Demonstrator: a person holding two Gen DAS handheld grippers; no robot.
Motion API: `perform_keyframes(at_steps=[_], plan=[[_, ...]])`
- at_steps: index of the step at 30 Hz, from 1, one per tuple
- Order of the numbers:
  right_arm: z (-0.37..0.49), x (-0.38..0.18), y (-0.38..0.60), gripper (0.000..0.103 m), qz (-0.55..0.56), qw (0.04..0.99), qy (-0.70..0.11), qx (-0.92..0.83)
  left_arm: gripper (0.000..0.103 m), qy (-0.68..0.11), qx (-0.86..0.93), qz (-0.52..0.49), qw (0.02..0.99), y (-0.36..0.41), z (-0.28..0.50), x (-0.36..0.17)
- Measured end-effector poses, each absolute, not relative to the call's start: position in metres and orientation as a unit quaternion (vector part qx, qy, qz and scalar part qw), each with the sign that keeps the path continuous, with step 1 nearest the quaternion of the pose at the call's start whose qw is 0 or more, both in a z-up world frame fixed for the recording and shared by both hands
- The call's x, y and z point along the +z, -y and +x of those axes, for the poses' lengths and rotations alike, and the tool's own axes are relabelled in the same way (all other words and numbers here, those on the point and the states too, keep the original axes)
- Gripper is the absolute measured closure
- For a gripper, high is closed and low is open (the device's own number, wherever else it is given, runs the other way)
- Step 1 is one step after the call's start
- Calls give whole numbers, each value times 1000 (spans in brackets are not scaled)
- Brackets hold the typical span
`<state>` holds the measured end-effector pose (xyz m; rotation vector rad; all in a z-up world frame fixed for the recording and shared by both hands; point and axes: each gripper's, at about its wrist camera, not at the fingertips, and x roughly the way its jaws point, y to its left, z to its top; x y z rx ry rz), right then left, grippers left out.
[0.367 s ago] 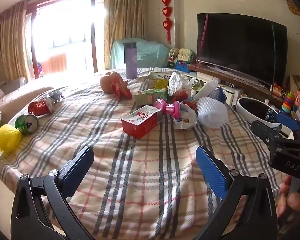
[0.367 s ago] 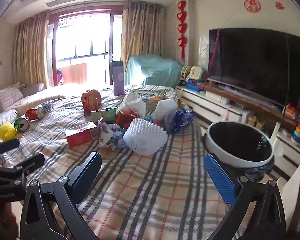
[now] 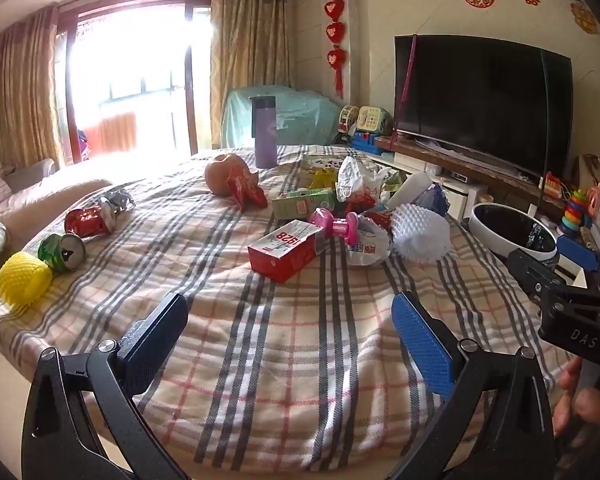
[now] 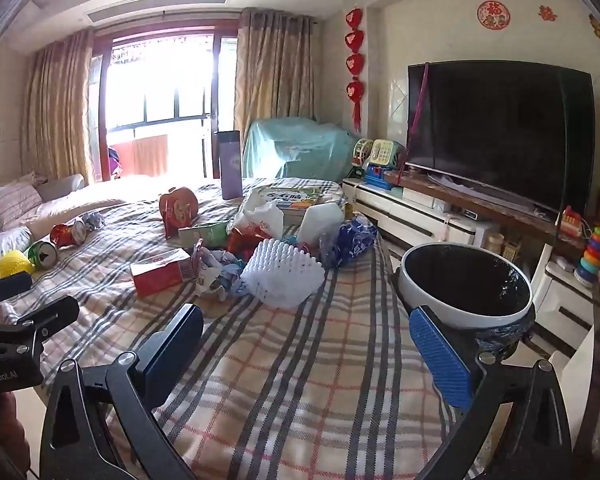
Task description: Collect trash
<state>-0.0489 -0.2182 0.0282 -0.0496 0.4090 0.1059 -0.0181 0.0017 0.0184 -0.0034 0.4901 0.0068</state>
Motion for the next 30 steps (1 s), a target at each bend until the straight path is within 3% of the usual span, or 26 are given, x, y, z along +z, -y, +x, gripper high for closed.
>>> perform_keyframes(at_steps=[30], plan=[[-51,28,228,0,24,973,-216,75,0,-238,4,2,971,0,-22,14]])
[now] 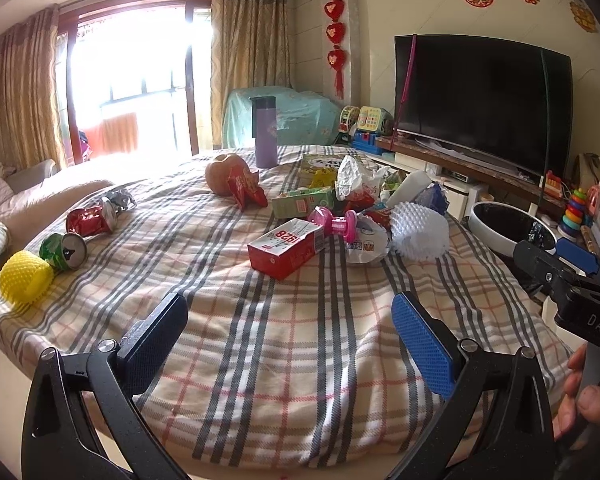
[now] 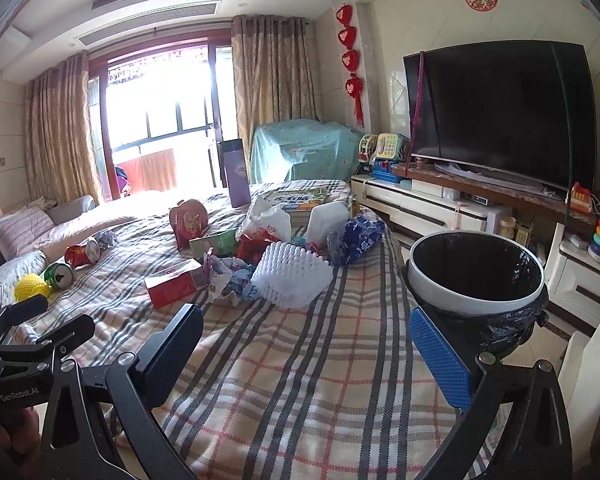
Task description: Collect trash
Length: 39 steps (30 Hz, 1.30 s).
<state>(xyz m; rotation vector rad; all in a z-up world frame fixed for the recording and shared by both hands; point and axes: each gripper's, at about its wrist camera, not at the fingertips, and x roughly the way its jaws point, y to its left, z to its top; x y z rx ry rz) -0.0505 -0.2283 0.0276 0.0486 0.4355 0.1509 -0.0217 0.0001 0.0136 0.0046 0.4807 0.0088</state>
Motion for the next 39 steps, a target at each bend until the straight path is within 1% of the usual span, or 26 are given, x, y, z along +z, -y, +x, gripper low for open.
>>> perform_keyframes(at_steps=[19,39], plan=[[-51,28,223,0,18,973,-213,86,0,-241,4,0,970,0,-21,11],[-42,21,223,0,23,968,-233,95,0,-264,1,-15,964,-6,-11,-1]])
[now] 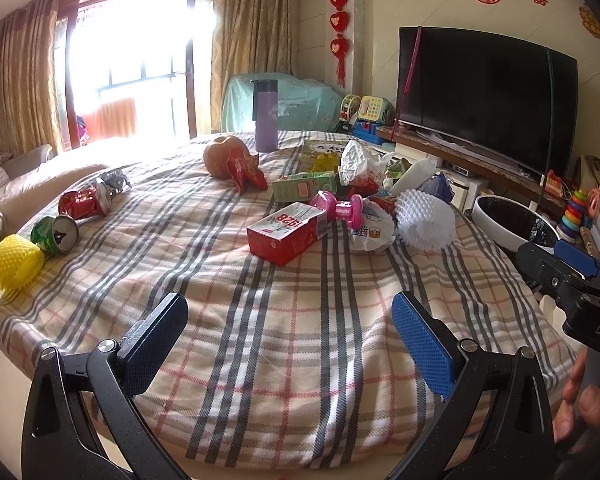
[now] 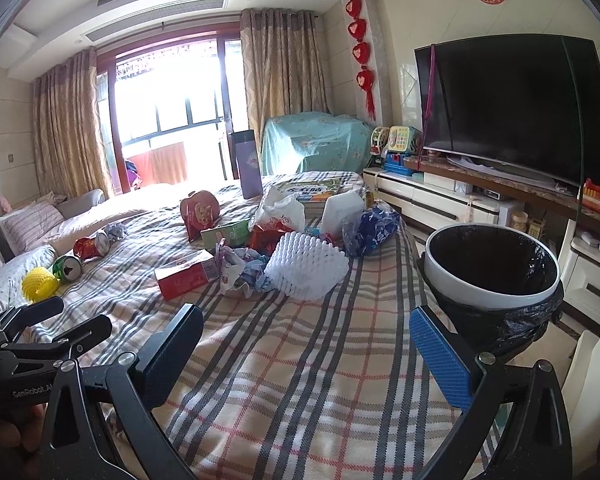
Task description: Collect trash
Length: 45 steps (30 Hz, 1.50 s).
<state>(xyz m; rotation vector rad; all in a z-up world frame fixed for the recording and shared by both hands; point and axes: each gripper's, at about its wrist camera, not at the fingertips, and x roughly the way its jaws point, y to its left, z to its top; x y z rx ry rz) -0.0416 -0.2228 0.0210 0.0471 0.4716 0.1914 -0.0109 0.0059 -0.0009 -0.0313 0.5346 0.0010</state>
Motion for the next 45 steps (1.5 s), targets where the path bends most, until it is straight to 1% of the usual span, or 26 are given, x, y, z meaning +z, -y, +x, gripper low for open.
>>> perform_keyframes(at_steps=[8,26,31,37,40,41,42,43,44,45], plan=[[-20,13,225,0,28,960,-266,85,0,-296,-6,-30,955,-16,12,-12],[44,-3,222,1,50,934,-340,97,0,-371,-21,11,928,-26,97,-22],[64,-7,223,3,61,927,-357,97,0,-390,-24,22,920,-30,123,-26],[81,-14,228,10,80,917,-377,101,0,-402,-33,44,914,-26,147,-30],[87,-16,230,20,87,913,-385,104,1,-406,-39,51,912,-23,155,-32],[89,-17,231,27,90,911,-388,106,7,-408,-44,52,910,-21,157,-34],[91,-18,231,35,91,910,-390,106,15,-413,-49,53,908,-20,159,-36],[92,-18,232,41,91,909,-392,106,20,-417,-52,56,906,-18,161,-38],[94,-19,232,55,90,908,-395,105,37,-420,-56,59,904,-16,162,-40],[94,-20,232,72,88,907,-398,105,38,-424,-60,62,902,-14,162,-42]])
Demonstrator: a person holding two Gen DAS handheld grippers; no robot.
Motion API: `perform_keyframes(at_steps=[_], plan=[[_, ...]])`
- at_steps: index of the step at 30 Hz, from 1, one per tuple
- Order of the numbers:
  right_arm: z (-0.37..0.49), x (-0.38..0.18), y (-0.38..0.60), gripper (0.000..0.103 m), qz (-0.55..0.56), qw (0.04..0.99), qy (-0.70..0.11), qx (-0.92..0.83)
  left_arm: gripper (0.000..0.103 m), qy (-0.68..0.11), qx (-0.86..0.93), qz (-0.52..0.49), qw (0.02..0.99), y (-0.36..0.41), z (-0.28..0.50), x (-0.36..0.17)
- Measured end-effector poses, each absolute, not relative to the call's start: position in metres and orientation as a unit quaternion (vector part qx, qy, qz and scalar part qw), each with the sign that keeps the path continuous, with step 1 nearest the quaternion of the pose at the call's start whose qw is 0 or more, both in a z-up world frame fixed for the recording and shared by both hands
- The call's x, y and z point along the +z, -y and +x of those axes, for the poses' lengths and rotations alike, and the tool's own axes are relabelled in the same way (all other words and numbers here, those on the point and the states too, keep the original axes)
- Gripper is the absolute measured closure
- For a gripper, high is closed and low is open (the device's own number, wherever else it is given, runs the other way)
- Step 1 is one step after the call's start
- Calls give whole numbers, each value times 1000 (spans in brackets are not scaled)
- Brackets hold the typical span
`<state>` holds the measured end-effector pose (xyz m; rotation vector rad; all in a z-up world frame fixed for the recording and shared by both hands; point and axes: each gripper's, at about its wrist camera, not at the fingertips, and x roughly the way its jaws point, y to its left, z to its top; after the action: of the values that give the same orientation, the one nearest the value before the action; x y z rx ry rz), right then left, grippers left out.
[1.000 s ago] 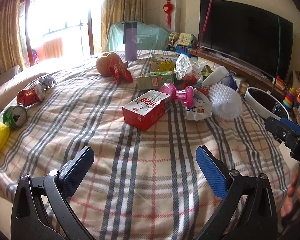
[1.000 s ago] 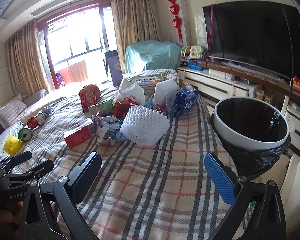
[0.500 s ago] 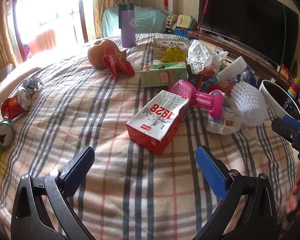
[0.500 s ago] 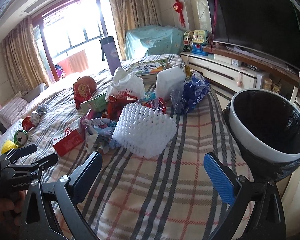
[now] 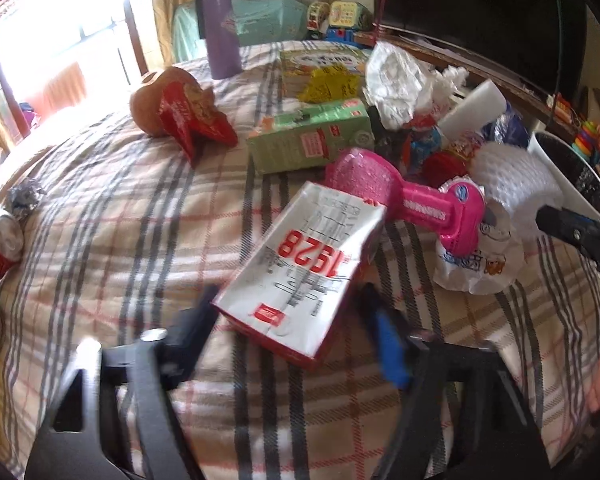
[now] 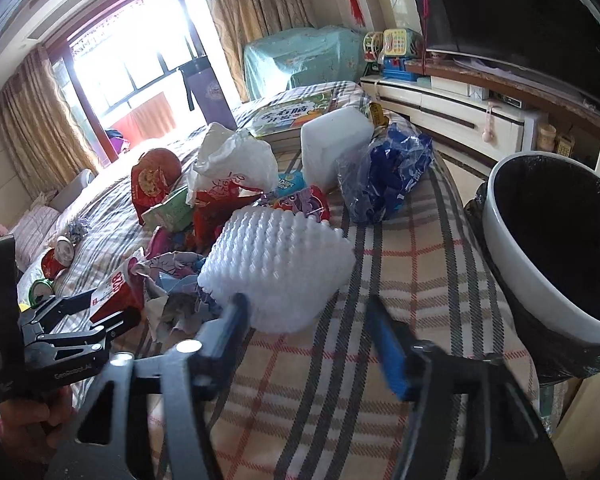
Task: Collect trash
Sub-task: 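Grasp the red-white milk carton with the left tool while the right tool grasps the white foam net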
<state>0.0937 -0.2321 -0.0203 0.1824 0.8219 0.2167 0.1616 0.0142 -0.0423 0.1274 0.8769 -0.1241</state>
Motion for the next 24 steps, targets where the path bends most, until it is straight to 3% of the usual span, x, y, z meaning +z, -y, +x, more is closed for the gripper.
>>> perform_keyframes(at_steps=[2,15,24], plan=[[93,-22,232,89,89,906,-400,108,40,-414,-58,67,906,-12,158,-40],[69,-8,241,92,89,917,-371,114,49,-381,-70,27,921,-5,101,-13],[49,7,264,92,100,926,-349,102,49,-341,-100,15,935,17,79,23]])
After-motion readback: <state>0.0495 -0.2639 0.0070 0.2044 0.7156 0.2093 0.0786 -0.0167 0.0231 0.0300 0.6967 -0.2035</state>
